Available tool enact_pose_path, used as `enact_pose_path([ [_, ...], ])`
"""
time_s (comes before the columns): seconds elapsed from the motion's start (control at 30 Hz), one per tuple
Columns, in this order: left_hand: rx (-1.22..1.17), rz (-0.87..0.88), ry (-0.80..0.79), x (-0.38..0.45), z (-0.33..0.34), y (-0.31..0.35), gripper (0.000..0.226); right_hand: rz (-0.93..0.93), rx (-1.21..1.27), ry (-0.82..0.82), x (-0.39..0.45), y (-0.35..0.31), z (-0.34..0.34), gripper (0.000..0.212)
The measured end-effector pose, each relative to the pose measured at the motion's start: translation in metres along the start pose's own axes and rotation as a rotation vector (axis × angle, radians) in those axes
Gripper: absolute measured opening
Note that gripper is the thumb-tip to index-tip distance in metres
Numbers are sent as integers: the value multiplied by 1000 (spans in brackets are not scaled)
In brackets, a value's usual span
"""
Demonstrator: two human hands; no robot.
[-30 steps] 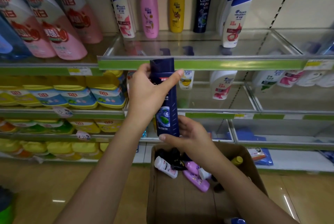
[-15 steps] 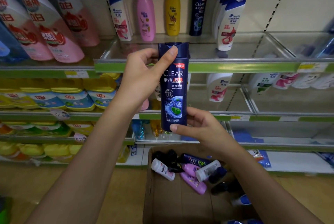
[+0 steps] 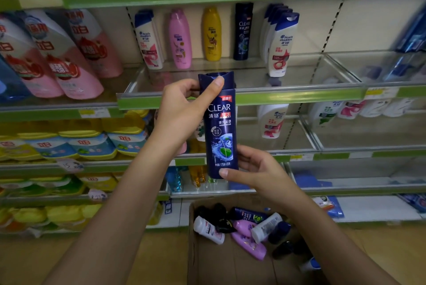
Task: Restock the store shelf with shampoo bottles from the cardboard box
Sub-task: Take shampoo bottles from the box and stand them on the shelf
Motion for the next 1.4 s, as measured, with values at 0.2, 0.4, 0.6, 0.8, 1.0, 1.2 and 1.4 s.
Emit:
enact_pose_path([
  [0.2,-23,23,-106,9,1,4,24,-20,-11,60,4,-7,-2,47],
  [0.4,-16,139,-201,19,12,13,22,-40,44,166,12,-11,-18,55],
  [0.6,-58,220,-155,43,32,18,26,-86,34,225,48,-27,-54,48],
  [0.8,-24,249,-65,93,56,9,27,-179,-162,320,101,-60,-99,50],
  [1.0,51,288,-26,150,85,-11,19,-195,-367,408,156,-86,-138,54],
  [1.2,82,203,-16,192,106,-42,25,-163,-682,488,199,-103,-160,55],
  [1.4,87,182,20,221,121,-72,28,-72,-801,526,234,-102,-176,50],
])
Point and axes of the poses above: each hand's wrist, its own x-axis towards the middle knuckle, its own z-axis out of the palm, y = z × x, the point moved 8 cm from there along x, towards the middle knuckle, and after that the axes turned 12 degrees about z, right-handed, at the moved point
